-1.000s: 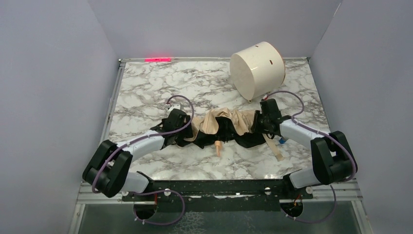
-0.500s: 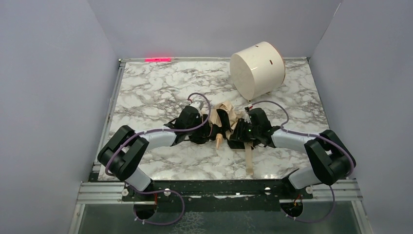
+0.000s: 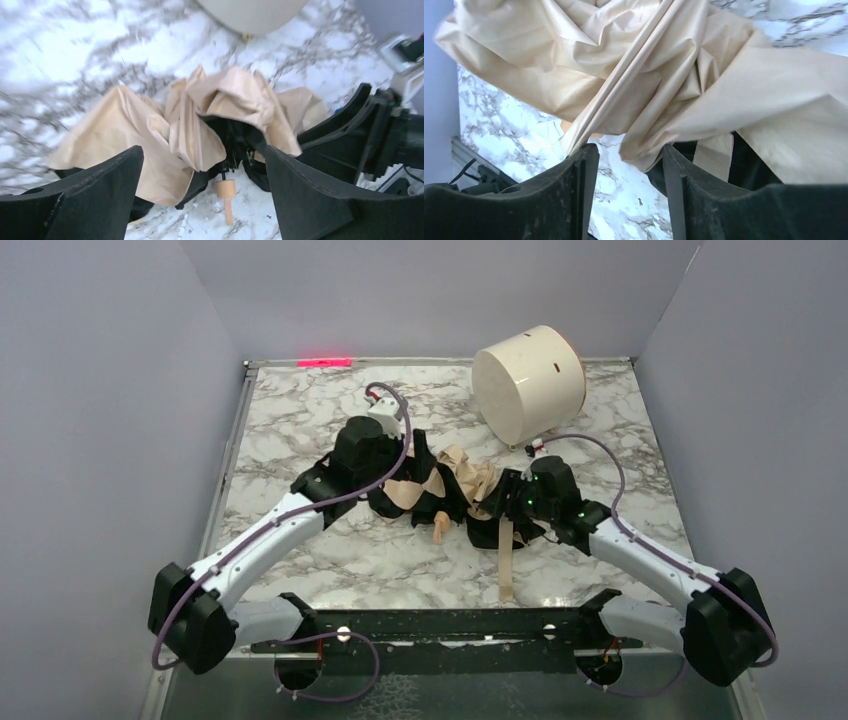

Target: Put away the umbrella

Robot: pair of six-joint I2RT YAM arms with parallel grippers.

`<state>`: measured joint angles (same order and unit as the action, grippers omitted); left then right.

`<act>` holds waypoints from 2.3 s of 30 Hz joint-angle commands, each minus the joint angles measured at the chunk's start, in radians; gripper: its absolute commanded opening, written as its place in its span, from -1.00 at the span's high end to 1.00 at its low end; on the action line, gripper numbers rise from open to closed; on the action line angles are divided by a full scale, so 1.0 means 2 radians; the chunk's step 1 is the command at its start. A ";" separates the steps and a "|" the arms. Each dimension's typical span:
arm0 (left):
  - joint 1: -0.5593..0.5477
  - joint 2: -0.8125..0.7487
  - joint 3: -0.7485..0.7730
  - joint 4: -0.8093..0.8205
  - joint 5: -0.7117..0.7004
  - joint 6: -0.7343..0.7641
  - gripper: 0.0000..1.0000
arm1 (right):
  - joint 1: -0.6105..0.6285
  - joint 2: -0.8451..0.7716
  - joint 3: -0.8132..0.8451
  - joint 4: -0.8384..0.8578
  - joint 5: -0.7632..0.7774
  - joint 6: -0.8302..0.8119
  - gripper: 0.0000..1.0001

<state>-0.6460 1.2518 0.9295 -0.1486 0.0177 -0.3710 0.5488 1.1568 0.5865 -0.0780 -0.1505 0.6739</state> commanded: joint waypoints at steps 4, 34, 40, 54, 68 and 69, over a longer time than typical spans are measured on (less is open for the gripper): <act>0.063 -0.061 0.051 -0.088 -0.045 0.063 -0.83 | 0.001 -0.072 0.038 -0.171 0.174 -0.050 -0.18; 0.133 0.264 0.153 -0.100 0.018 0.116 0.53 | -0.128 0.113 0.049 -0.147 0.165 -0.094 0.88; 0.124 0.259 0.124 -0.100 0.040 0.094 0.63 | -0.127 0.120 0.043 -0.135 0.098 -0.094 0.93; 0.065 0.278 0.075 -0.046 0.083 0.047 0.73 | -0.112 0.139 0.003 -0.049 -0.051 -0.059 0.96; 0.035 0.296 0.105 0.049 0.249 0.055 0.73 | 0.028 0.184 0.015 0.125 -0.081 0.081 0.96; 0.036 0.296 0.112 0.039 0.241 0.061 0.73 | 0.035 0.188 0.018 0.133 -0.080 0.088 0.96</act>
<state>-0.5655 1.8172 1.0893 -0.0700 0.3946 -0.2924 0.5644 1.5002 0.6025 0.0101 -0.2569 0.7372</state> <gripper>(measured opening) 0.134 0.025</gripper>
